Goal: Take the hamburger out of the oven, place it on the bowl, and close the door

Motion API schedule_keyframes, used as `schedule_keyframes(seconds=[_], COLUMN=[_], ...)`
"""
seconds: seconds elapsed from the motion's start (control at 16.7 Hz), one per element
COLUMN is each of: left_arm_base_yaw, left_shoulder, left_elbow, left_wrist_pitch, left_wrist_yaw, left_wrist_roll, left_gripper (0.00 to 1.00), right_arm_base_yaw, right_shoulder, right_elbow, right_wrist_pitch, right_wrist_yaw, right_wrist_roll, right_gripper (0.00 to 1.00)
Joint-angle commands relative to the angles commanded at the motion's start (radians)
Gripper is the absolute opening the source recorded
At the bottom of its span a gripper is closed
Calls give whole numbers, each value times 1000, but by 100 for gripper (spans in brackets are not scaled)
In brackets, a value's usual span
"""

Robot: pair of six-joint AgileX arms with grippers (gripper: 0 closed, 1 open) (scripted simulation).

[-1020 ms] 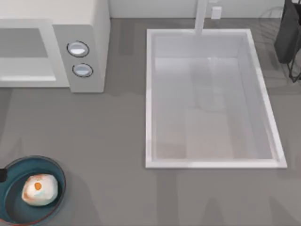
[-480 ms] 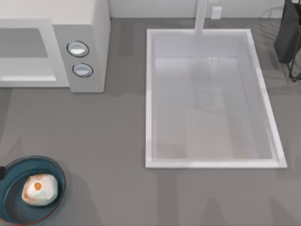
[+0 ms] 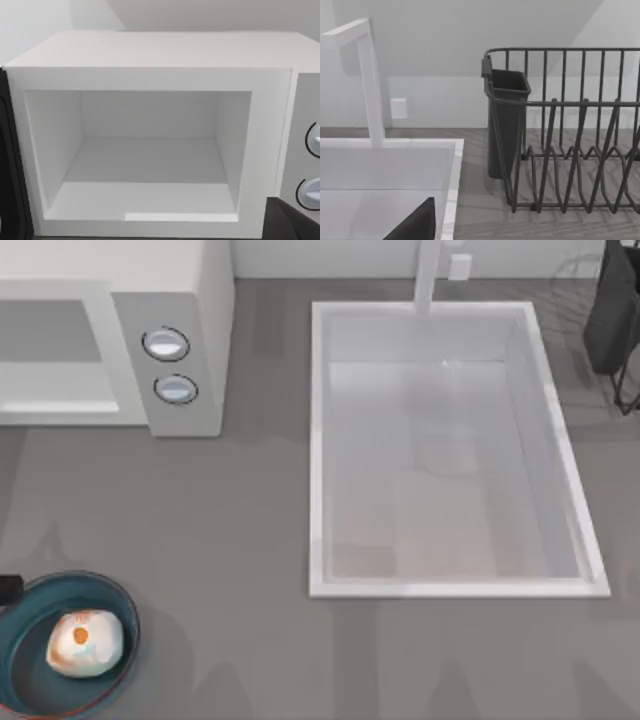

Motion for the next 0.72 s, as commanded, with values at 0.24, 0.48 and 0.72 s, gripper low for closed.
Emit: schedule_keyframes(seconds=[0.24, 0.48, 0.72], left_arm_base_yaw=[36, 212, 475], left_shoulder=[29, 220, 547], left_elbow=[27, 199, 462], left_wrist_pitch=[-21, -119, -271], left_wrist_yaw=[22, 114, 252], left_wrist_roll=[30, 182, 393], left_gripper=[0, 0, 0], right_arm_base_yaw=[0, 0, 0], right_shoulder=[0, 0, 0], right_elbow=[0, 0, 0], right_wrist_pitch=[0, 0, 0], right_wrist_yaw=[0, 0, 0], right_wrist_roll=[0, 0, 0], right_gripper=[100, 100, 100])
